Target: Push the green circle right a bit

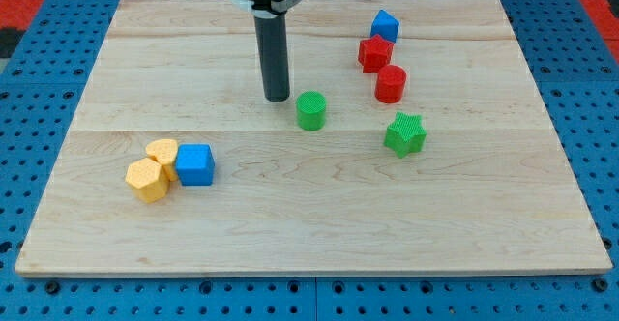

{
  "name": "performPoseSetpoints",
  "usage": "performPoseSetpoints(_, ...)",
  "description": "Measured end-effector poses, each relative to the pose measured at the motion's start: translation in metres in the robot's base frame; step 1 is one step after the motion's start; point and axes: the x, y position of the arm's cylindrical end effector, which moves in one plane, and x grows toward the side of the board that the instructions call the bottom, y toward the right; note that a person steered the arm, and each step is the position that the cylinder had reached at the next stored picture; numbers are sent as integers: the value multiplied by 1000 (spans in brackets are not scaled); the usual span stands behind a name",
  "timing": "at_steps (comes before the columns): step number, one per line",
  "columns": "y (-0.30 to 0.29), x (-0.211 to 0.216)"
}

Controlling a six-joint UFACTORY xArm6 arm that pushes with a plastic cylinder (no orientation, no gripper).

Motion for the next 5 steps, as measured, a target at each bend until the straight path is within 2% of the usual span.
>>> performPoseSetpoints(1,65,33)
performPoseSetpoints(3,78,101)
performPoseSetpoints(5,67,102)
